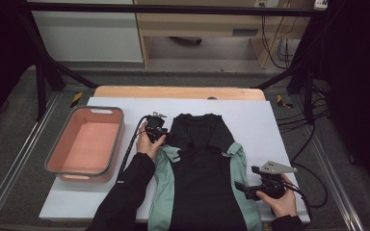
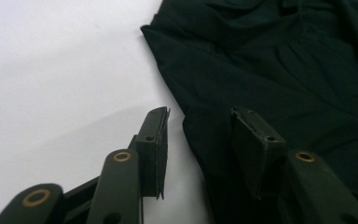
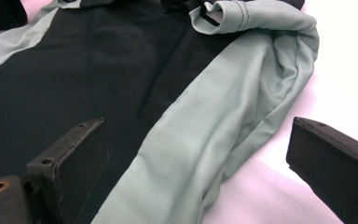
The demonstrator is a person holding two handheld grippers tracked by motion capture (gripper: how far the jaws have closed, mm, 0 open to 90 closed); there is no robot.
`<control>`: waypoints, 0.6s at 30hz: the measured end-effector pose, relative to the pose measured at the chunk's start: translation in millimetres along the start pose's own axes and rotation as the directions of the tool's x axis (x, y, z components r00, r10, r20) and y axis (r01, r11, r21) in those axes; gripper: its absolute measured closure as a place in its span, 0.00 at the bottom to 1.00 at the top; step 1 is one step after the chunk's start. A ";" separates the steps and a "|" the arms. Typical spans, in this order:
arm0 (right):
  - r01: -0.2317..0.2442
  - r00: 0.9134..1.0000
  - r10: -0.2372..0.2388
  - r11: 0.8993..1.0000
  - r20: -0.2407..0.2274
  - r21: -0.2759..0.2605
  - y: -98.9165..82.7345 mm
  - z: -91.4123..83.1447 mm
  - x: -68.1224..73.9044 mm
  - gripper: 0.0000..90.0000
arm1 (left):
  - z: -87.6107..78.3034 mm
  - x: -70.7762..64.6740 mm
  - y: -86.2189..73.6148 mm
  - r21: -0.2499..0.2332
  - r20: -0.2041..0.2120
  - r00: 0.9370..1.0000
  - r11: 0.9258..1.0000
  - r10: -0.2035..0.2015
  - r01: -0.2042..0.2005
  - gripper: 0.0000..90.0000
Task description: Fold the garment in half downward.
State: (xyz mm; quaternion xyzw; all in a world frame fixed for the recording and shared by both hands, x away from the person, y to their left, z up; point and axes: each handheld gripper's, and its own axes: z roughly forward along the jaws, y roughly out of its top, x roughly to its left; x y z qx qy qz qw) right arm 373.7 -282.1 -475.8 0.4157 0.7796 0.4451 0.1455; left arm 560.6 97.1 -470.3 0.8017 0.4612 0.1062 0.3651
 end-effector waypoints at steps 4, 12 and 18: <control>0.004 1.000 -0.004 1.000 -0.001 0.007 0.2 0.1 -0.1 0.05 | 1.8 -2.3 -0.3 0.008 0.005 1.000 1.000 0.000 0.000 0.66; 0.000 1.000 0.000 1.000 0.006 0.007 0.7 0.6 -0.4 0.02 | 2.0 -7.5 -0.4 0.029 0.015 1.000 1.000 0.002 -0.002 0.83; -0.028 0.999 0.028 1.000 0.034 -0.011 2.2 1.0 -1.1 0.01 | 2.8 -8.6 -0.8 0.029 0.009 1.000 0.999 0.019 -0.019 0.88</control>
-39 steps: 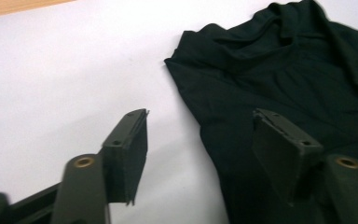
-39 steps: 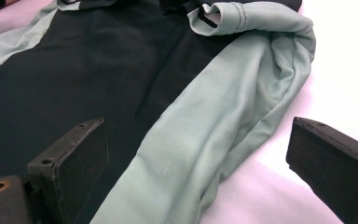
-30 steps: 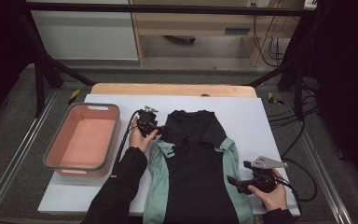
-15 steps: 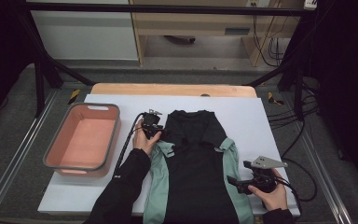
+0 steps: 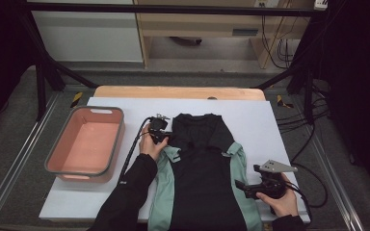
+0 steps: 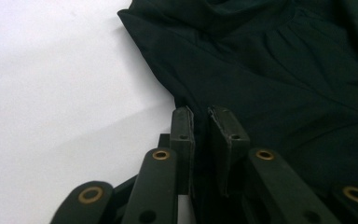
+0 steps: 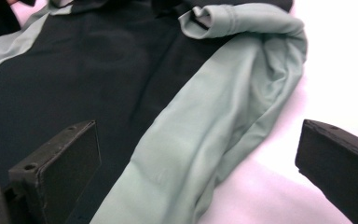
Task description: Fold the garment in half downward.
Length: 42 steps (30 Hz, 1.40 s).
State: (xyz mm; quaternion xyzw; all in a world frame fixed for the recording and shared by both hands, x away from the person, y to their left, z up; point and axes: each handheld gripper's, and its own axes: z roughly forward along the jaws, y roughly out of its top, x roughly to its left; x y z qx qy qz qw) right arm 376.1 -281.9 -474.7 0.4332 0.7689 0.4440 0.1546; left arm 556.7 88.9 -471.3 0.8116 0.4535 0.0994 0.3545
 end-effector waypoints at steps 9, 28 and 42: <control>0.002 1.000 -0.002 0.999 0.012 -0.038 9.6 -1.6 -2.4 0.03 | 0.7 -2.4 -4.1 -0.026 -0.018 0.999 0.999 0.038 -0.038 0.90; 0.001 0.999 0.002 0.995 0.038 -0.098 78.5 27.7 -30.6 0.10 | 1.2 -0.7 -9.6 -0.065 -0.002 0.998 0.996 0.065 -0.065 0.90; -0.003 0.997 0.005 0.999 0.075 -0.035 98.2 67.5 -53.9 0.13 | 1.2 0.6 -10.3 -0.069 0.006 0.998 0.995 0.066 -0.065 0.90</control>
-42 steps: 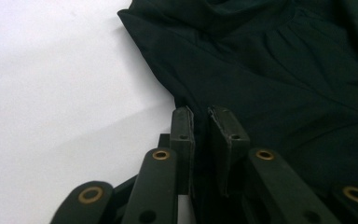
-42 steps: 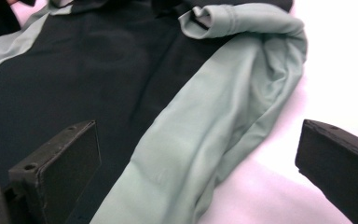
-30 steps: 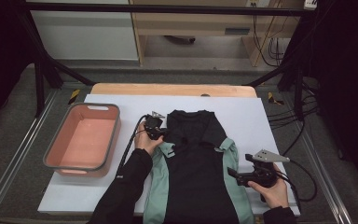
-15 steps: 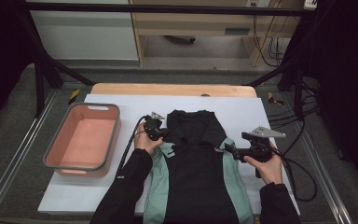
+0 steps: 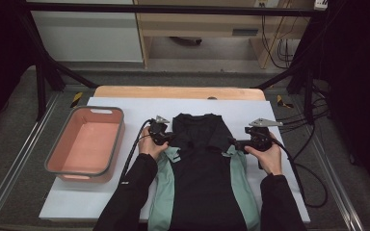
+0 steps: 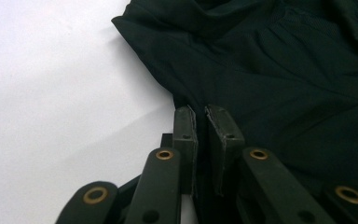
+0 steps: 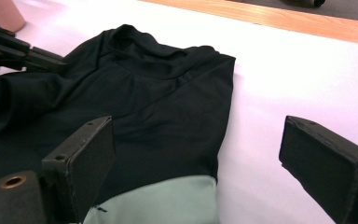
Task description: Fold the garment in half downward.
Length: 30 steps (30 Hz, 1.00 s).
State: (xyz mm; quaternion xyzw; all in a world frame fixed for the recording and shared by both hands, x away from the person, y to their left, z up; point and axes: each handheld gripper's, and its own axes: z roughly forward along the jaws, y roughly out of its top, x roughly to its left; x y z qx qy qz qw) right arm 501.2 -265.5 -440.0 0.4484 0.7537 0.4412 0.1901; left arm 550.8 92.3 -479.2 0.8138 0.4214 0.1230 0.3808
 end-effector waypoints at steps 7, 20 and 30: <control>-0.001 1.000 0.000 1.000 0.019 0.022 4.6 15.9 -10.0 0.14 | 0.0 0.3 -0.6 -0.005 0.002 1.000 1.000 0.006 -0.006 0.90; 0.006 0.999 -0.009 0.998 0.051 0.069 5.7 35.8 -23.2 0.32 | 0.2 1.9 -0.7 -0.006 0.014 1.000 1.000 -0.003 0.003 0.90; -0.001 1.000 -0.002 0.992 0.023 0.126 1.6 50.4 -26.0 0.50 | 0.2 1.8 -0.4 -0.005 0.013 1.000 1.000 -0.004 0.004 0.90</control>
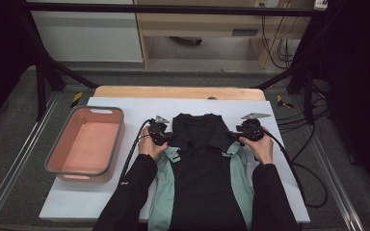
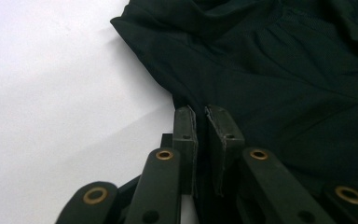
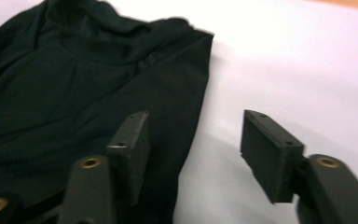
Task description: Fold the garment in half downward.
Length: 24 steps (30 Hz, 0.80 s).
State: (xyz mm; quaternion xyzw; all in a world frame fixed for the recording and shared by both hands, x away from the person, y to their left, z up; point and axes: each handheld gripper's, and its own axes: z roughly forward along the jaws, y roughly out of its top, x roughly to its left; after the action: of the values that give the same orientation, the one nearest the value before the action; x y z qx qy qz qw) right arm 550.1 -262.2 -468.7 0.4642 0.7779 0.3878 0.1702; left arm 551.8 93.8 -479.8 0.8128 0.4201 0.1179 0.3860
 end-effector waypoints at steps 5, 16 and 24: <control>-0.012 1.000 0.012 1.000 -0.013 0.027 -1.3 4.9 -0.5 0.57 | 0.0 0.1 0.0 0.000 0.001 1.000 1.000 0.001 -0.001 0.90; 0.010 0.999 -0.007 0.998 -0.047 0.062 -4.8 10.0 2.6 0.68 | 0.0 0.1 0.0 0.000 0.001 1.000 1.000 -0.003 0.003 0.90; 0.001 0.998 0.003 0.997 -0.060 0.075 -5.2 10.1 5.7 0.78 | -0.1 1.4 0.3 0.002 0.008 1.000 1.000 -0.011 0.011 0.90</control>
State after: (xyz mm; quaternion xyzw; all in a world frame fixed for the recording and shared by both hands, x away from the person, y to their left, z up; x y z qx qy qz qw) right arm 550.3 -254.2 -478.5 0.4588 0.7965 0.3720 0.1291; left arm 552.8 94.8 -479.7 0.8112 0.4233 0.1122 0.3875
